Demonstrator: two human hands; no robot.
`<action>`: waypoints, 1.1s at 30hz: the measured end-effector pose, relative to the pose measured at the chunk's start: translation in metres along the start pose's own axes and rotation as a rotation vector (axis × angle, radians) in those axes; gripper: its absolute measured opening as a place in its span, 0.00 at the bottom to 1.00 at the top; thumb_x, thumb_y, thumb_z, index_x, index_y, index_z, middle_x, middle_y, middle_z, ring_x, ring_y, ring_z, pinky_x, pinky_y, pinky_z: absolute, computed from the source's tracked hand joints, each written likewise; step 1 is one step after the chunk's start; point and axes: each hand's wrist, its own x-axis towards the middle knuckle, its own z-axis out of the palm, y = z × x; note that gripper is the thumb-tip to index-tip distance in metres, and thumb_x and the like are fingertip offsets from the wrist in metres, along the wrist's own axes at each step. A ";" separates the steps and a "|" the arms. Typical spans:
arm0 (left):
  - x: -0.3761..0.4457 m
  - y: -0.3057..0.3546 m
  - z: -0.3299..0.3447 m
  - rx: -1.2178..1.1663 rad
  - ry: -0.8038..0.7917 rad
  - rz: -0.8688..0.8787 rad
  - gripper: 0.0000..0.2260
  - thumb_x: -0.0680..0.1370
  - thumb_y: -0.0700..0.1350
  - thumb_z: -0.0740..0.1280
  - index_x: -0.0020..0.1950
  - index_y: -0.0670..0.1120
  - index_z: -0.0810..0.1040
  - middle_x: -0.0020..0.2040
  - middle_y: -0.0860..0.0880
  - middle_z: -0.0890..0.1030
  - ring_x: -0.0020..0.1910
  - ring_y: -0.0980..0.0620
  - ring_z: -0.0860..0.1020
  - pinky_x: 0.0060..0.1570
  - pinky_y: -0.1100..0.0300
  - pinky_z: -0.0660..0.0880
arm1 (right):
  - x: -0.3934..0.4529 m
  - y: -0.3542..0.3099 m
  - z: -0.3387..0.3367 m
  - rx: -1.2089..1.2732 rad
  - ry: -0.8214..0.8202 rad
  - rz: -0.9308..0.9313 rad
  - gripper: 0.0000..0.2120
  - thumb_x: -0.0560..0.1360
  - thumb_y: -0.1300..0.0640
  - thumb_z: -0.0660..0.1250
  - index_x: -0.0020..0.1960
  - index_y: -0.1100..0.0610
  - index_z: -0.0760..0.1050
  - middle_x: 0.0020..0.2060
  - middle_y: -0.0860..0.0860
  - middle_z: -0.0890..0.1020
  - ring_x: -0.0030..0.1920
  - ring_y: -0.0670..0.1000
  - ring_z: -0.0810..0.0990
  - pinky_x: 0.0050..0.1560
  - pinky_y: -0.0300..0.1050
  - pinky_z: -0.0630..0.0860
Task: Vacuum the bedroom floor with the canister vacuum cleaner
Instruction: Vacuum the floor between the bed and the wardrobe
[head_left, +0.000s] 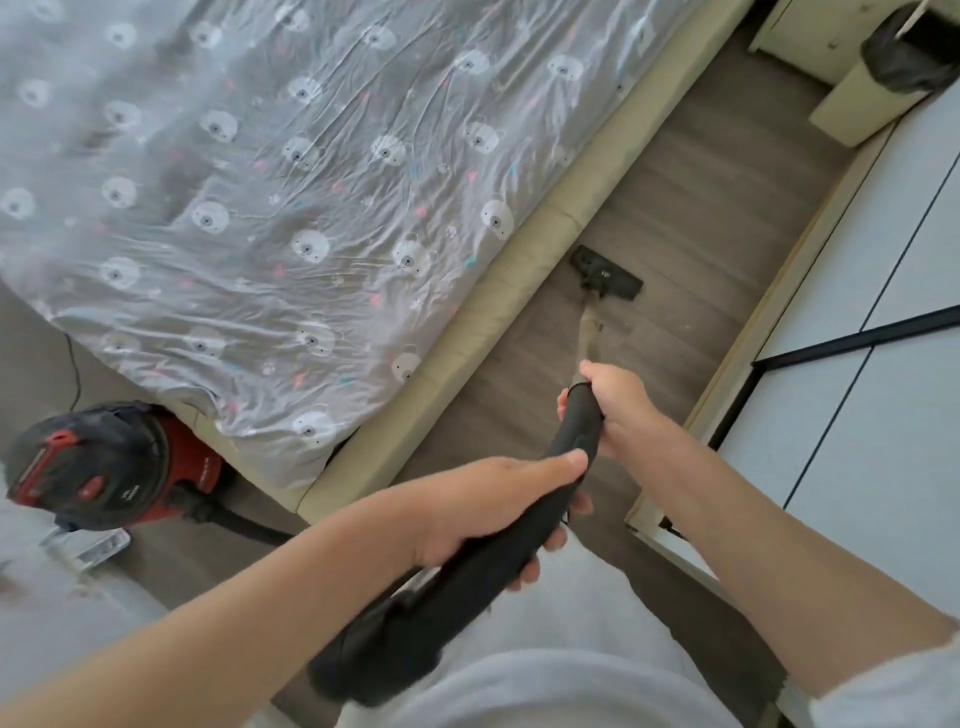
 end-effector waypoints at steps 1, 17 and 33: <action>0.018 0.004 -0.002 0.000 0.019 0.014 0.25 0.77 0.67 0.63 0.58 0.47 0.79 0.33 0.51 0.79 0.27 0.50 0.76 0.30 0.60 0.75 | 0.016 -0.010 -0.004 -0.031 0.012 -0.028 0.12 0.80 0.54 0.61 0.56 0.63 0.70 0.37 0.57 0.76 0.29 0.53 0.77 0.28 0.43 0.74; 0.195 0.016 0.081 0.331 0.307 0.018 0.26 0.79 0.66 0.60 0.47 0.43 0.77 0.28 0.47 0.81 0.26 0.48 0.79 0.31 0.59 0.79 | 0.110 -0.047 -0.141 -0.226 0.097 -0.079 0.16 0.82 0.57 0.59 0.68 0.60 0.64 0.52 0.62 0.75 0.32 0.56 0.76 0.30 0.46 0.75; -0.014 -0.161 -0.060 0.451 0.237 -0.126 0.18 0.72 0.51 0.69 0.59 0.45 0.74 0.37 0.47 0.83 0.31 0.48 0.79 0.31 0.58 0.76 | -0.028 0.207 0.016 0.111 -0.143 0.243 0.06 0.78 0.57 0.61 0.50 0.60 0.68 0.43 0.59 0.76 0.43 0.58 0.79 0.31 0.49 0.78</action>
